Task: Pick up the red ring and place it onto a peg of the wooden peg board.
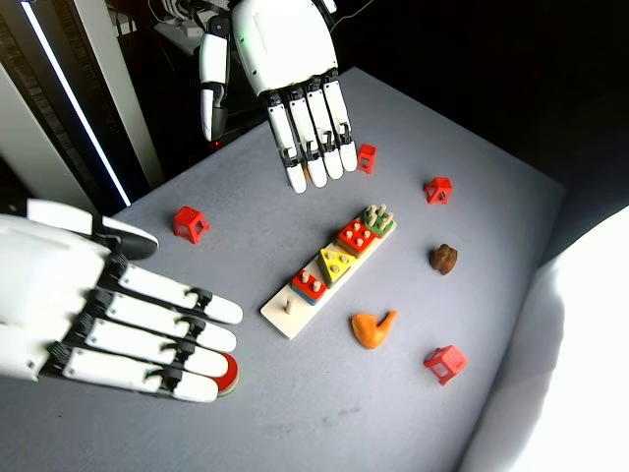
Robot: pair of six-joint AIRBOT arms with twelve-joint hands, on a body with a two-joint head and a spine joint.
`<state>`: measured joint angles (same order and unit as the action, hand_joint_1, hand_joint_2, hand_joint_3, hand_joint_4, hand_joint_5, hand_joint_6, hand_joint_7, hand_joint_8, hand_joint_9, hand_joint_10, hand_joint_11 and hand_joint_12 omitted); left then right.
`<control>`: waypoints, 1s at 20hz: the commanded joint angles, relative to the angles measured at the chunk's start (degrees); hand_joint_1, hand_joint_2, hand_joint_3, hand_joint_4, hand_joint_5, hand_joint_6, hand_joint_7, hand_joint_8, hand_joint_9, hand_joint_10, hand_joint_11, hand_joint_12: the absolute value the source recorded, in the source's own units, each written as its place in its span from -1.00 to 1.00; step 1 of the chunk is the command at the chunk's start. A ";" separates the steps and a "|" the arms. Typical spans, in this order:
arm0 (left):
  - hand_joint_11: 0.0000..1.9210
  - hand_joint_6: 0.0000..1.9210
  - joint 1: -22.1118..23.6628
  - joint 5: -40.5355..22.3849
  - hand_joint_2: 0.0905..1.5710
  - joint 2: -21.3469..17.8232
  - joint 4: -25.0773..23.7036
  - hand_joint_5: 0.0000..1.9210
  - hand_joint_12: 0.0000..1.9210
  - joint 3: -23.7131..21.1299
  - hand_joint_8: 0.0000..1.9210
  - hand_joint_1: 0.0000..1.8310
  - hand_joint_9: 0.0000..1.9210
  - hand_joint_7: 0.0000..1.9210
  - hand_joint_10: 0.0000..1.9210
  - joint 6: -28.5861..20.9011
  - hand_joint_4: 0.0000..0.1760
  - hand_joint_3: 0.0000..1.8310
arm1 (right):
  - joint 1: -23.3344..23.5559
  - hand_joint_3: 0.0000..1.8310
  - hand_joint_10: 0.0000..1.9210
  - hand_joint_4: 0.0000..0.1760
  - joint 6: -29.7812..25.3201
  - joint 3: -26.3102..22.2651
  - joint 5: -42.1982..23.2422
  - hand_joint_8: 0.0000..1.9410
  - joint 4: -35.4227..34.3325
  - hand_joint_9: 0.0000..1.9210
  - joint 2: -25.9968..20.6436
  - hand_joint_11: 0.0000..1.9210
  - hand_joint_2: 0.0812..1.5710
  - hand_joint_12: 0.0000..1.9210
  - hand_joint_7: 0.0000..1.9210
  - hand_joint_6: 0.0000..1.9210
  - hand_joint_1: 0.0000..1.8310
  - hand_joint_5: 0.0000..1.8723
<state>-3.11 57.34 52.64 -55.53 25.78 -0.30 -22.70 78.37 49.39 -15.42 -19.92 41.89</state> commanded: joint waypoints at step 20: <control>-0.98 -1.00 0.20 0.14 0.44 0.30 -4.39 -0.92 -0.93 -1.65 -1.00 -1.00 -0.95 -0.94 -1.00 -0.45 -1.00 -1.00 | -0.11 -1.00 -1.00 -1.00 2.32 19.42 -1.59 -1.00 0.09 -0.55 17.13 -1.00 0.06 -0.44 -0.37 -0.99 -0.02 -0.40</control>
<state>-3.38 59.13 52.99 -55.40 24.23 -0.80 -23.11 80.64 68.58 -11.40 -19.92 59.35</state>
